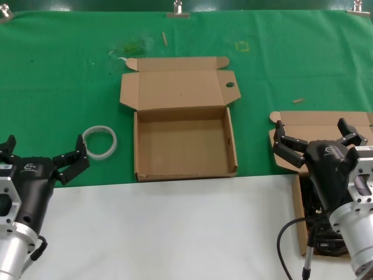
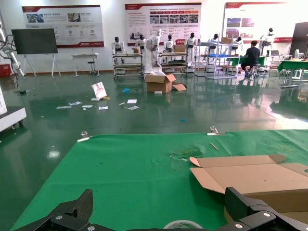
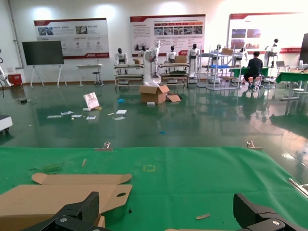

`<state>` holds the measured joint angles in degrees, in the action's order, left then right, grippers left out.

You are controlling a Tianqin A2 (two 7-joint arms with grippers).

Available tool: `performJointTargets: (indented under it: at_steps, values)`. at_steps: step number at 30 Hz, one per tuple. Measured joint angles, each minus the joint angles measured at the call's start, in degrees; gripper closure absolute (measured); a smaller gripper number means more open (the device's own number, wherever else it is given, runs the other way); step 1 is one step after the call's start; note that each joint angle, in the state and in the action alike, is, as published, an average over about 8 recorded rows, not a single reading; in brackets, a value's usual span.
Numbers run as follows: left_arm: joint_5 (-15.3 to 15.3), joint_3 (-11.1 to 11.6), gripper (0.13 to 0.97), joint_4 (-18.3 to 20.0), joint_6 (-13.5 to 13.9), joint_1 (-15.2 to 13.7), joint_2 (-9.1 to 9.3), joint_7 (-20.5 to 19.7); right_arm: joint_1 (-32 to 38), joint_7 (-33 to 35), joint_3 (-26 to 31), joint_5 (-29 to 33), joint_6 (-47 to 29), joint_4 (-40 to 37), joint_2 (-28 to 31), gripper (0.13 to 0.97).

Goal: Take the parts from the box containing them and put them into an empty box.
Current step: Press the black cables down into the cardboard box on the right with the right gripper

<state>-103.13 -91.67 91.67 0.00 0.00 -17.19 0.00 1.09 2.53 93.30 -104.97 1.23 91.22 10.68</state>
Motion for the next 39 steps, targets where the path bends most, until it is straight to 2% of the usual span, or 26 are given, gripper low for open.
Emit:
performJointTargets:
  at_steps: [19, 21, 24, 28, 30, 33, 39]
  values:
    - [0.0, 0.0, 0.132, 0.0, 0.0, 0.0, 0.00, 0.0, 0.0, 0.0, 0.0, 0.0, 0.0, 0.0, 0.0, 0.129]
    - [0.0, 0.0, 0.132, 0.0, 0.0, 0.0, 0.00, 0.0, 0.0, 1.8, 1.6, -1.9, 2.0, 0.2, 0.1, 0.129]
    - [0.0, 0.0, 0.132, 0.0, 0.0, 0.0, 0.00, 0.0, 0.2, 7.7, 6.1, -8.3, 8.4, 1.0, 0.1, 0.129]
    - [0.0, 0.0, 0.132, 0.0, 0.0, 0.0, 0.00, 0.0, 0.1, 19.7, 13.0, -20.0, 20.6, 3.0, 0.0, 0.129]
    - [0.0, 0.0, 0.132, 0.0, 0.0, 0.0, 0.00, 0.0, -0.3, 25.3, 14.6, -23.5, 25.9, 4.3, -0.2, 0.129]
    - [0.0, 0.0, 0.132, 0.0, 0.0, 0.0, 0.00, 0.0, -1.8, 33.3, 14.9, -25.0, 33.5, 6.7, -0.3, 0.129]
    - [0.0, 0.0, 0.132, 0.0, 0.0, 0.0, 0.00, 0.0, -4.4, 48.8, 12.8, -21.8, 48.9, 12.2, -0.3, 0.129]
